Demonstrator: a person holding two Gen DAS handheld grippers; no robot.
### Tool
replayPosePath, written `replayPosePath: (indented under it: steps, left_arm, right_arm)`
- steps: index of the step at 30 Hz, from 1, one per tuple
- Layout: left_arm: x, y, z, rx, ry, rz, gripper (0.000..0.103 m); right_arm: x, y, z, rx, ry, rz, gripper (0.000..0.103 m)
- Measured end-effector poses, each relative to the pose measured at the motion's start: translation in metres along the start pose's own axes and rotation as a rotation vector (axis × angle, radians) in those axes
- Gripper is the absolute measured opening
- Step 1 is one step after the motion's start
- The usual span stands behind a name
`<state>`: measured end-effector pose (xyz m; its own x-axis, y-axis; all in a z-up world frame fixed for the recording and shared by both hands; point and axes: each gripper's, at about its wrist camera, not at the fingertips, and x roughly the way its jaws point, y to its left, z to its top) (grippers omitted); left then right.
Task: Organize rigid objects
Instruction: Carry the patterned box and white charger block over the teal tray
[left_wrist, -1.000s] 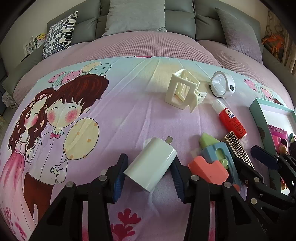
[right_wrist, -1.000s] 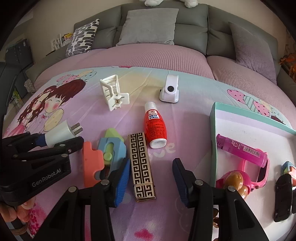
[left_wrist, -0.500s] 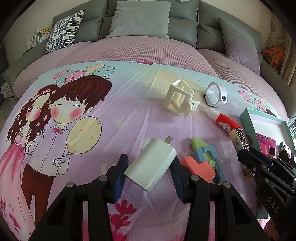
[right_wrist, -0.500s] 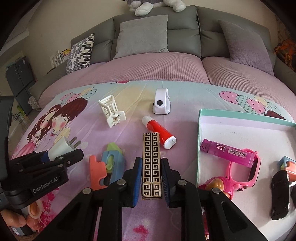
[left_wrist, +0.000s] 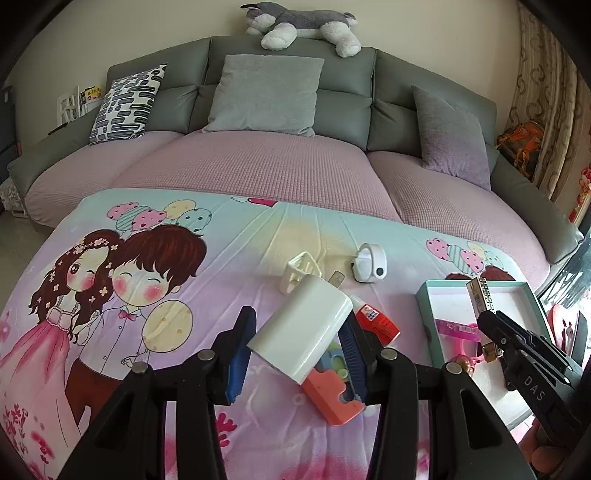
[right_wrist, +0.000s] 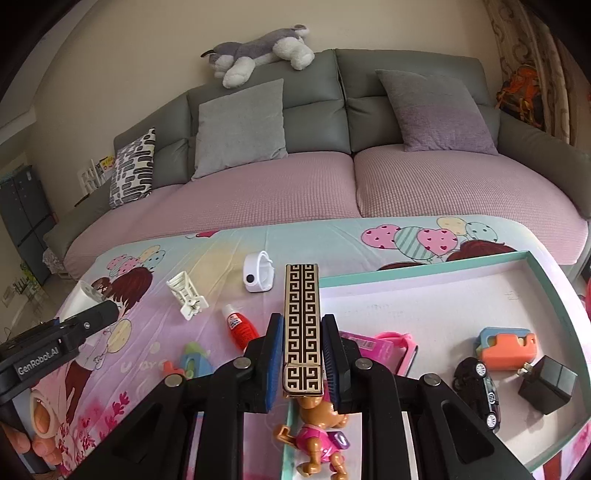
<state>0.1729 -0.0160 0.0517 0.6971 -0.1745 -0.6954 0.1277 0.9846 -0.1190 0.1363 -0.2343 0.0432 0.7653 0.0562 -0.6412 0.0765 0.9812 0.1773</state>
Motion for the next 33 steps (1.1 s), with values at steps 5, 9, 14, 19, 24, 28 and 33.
replayPosePath:
  steps: [5,9,14,19,24,28,33]
  left_arm:
    - [0.002,-0.033,0.0,0.042,0.013,-0.049,0.047]
    - [0.006,-0.063,-0.006,0.09,0.034,-0.093,0.047]
    - [0.011,-0.101,-0.015,0.149,0.066,-0.142,0.047]
    - [0.018,-0.138,-0.024,0.205,0.092,-0.185,0.047]
    - [0.029,-0.165,-0.034,0.235,0.124,-0.224,0.048]
    - [0.035,-0.18,-0.042,0.263,0.147,-0.232,0.048]
    - [0.044,-0.188,-0.048,0.274,0.174,-0.223,0.048]
  right_arm:
    - [-0.007,-0.042,0.0,0.061,0.002,-0.084,0.022]
    - [-0.011,-0.074,-0.002,0.117,0.011,-0.156,0.022]
    - [-0.017,-0.106,-0.005,0.181,0.009,-0.22,0.022]
    - [-0.023,-0.122,-0.007,0.21,0.004,-0.251,0.022]
    - [-0.028,-0.131,-0.009,0.221,-0.008,-0.27,0.022]
    - [-0.031,-0.139,-0.011,0.252,-0.011,-0.264,0.022]
    - [-0.03,-0.143,-0.013,0.261,-0.002,-0.26,0.022]
